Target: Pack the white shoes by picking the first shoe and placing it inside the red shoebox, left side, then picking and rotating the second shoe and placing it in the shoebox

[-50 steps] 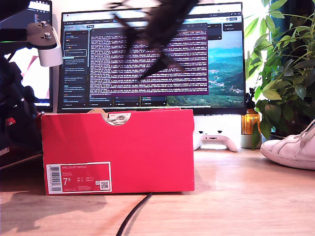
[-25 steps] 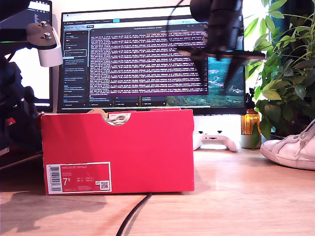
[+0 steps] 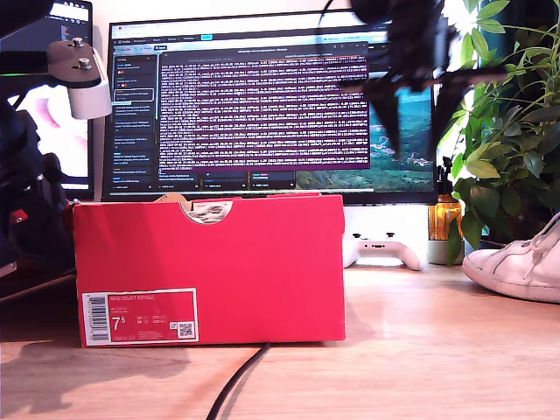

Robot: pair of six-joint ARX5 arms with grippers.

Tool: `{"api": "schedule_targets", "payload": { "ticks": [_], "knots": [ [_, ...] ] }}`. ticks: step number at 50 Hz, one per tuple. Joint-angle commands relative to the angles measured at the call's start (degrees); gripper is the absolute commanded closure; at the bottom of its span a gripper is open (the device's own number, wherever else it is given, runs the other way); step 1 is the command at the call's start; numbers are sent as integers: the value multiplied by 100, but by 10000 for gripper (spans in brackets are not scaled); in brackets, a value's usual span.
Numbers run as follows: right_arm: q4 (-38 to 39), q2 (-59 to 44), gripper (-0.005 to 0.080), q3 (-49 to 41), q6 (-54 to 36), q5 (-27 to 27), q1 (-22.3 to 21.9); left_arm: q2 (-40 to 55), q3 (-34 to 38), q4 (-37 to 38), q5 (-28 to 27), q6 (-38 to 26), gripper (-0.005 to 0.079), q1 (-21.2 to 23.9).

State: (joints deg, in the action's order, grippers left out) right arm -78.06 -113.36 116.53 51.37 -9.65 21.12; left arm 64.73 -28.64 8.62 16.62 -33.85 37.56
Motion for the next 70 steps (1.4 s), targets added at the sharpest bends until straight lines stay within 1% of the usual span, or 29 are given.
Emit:
{"api": "schedule_targets", "payload": {
  "ticks": [1,7,25,41,50,60,70],
  "knots": [
    [-28,341,349,-299,72,-61,-151,31,15,-94,-11,-4,764,7],
    [-28,614,335,-682,173,-295,-269,31,15,-94,-11,-4,764,7],
    [-28,1687,335,-2365,861,-579,-704,31,15,-94,-11,-4,764,7],
    [-28,2551,336,-3620,1147,-835,-1093,31,15,-94,-11,-4,764,7],
    [-28,2855,335,-4127,1147,-914,-1425,31,15,-94,-11,-4,764,7],
    [-2,2911,335,-4472,1058,-944,-1746,31,15,-94,-11,-4,764,7],
    [634,2911,335,-4691,1010,-925,-1967,31,15,-94,-11,-4,764,7]
  ]
}}
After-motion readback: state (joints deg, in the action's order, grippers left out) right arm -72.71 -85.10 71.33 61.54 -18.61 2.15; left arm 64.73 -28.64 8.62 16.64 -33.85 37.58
